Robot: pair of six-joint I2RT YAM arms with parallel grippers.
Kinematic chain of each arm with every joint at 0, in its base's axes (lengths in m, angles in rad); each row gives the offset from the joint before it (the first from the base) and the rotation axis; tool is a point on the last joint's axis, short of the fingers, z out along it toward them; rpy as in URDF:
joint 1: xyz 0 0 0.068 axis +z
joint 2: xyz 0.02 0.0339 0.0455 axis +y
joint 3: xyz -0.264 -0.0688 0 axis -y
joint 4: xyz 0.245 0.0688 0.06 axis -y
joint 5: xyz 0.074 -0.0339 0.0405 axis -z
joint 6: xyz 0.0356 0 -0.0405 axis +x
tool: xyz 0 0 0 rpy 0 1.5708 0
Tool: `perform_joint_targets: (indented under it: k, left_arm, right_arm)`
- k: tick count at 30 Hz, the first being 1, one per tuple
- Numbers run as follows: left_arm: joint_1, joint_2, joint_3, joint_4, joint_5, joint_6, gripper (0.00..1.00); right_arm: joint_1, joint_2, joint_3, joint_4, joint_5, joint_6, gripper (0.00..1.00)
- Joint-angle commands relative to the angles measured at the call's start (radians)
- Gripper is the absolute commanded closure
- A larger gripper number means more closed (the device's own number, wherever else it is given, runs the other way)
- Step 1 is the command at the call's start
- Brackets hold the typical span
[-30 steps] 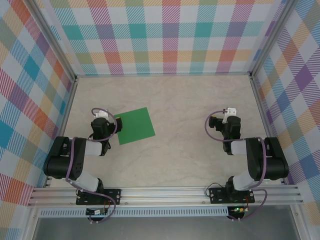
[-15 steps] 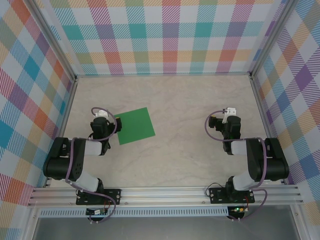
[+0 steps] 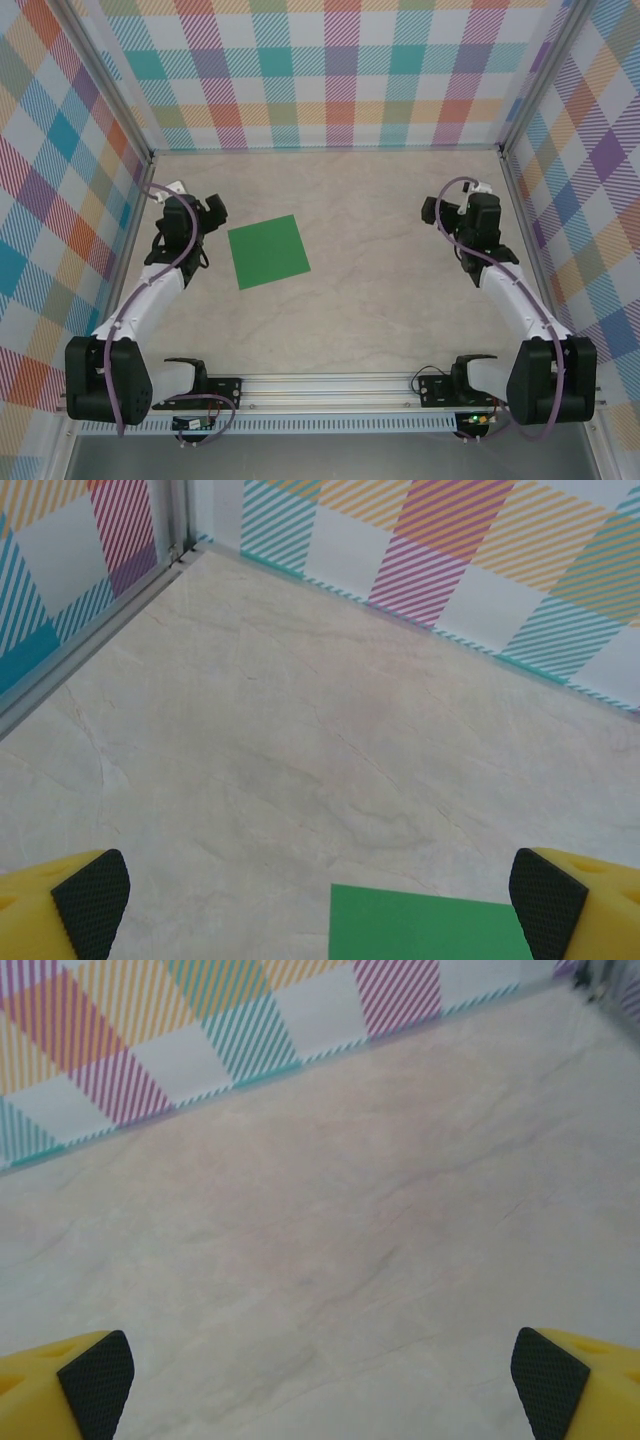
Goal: Fold a paper plane with a square sheet of paper (pick it up from the middle)
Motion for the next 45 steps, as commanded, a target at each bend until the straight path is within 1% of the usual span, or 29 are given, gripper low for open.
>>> perform_joint_targets:
  k: [1, 3, 5, 8, 11, 15, 17, 19, 20, 23, 27, 30, 33, 36, 39, 43, 45]
  left_arm:
    - [-0.002, -0.038, 0.052, -0.23, 0.054, -0.091, 0.0]
    - [-0.003, -0.058, 0.068, -0.263, 0.099, -0.097, 0.0]
    - [-0.003, -0.074, 0.086, -0.329, 0.136, -0.099, 0.0]
    - [-0.004, -0.068, 0.127, -0.433, 0.131, -0.101, 0.0]
    - [-0.004, -0.06, 0.145, -0.482, 0.131, -0.098, 0.0]
    - [-0.003, -0.053, 0.139, -0.484, 0.132, -0.101, 0.0]
    - [-0.003, -0.047, 0.134, -0.483, 0.121, -0.103, 0.0]
    - [-0.004, -0.04, 0.135, -0.488, 0.11, -0.108, 0.0]
    - [-0.004, -0.038, 0.135, -0.488, 0.111, -0.108, 0.0]
    - [-0.003, -0.033, 0.132, -0.482, 0.119, -0.112, 0.0]
    - [-0.003, -0.031, 0.122, -0.467, 0.128, -0.116, 0.0]
    - [-0.003, -0.029, 0.117, -0.458, 0.131, -0.113, 0.0]
    - [-0.003, -0.023, 0.113, -0.451, 0.137, -0.108, 0.0]
    - [-0.003, -0.014, 0.113, -0.45, 0.151, -0.107, 0.0]
    - [-0.004, -0.008, 0.113, -0.448, 0.163, -0.109, 0.0]
    - [-0.003, -0.009, 0.118, -0.453, 0.172, -0.11, 0.0]
    - [-0.004, -0.01, 0.122, -0.457, 0.179, -0.112, 0.0]
  right_arm:
    - [0.089, 0.036, 0.056, -0.187, -0.139, 0.128, 0.0]
    - [0.178, 0.079, 0.099, -0.207, -0.145, 0.132, 0.0]
    - [0.277, 0.147, 0.162, -0.231, -0.143, 0.144, 0.0]
    - [0.398, 0.277, 0.262, -0.261, -0.156, 0.176, 0.0]
    - [0.508, 0.424, 0.366, -0.262, -0.191, 0.202, 0.0]
    - [0.621, 0.624, 0.534, -0.275, -0.223, 0.24, 0.04]
    - [0.661, 0.727, 0.63, -0.279, -0.266, 0.258, 0.1]
    - [0.691, 0.817, 0.718, -0.298, -0.28, 0.272, 0.13]
    - [0.705, 0.86, 0.763, -0.307, -0.293, 0.274, 0.17]
    - [0.73, 0.966, 0.883, -0.36, -0.296, 0.282, 0.19]
    - [0.744, 1.068, 0.997, -0.442, -0.291, 0.285, 0.2]
    - [0.745, 1.11, 1.037, -0.498, -0.278, 0.278, 0.2]
    - [0.745, 1.121, 1.038, -0.562, -0.244, 0.248, 0.2]
    - [0.742, 1.089, 0.967, -0.613, -0.188, 0.185, 0.19]
    - [0.717, 1.011, 0.807, -0.621, -0.163, 0.1, 0.18]
    - [0.64, 0.869, 0.573, -0.624, -0.108, -0.001, 0.18]
    - [0.59, 0.808, 0.512, -0.631, -0.09, -0.028, 0.18]
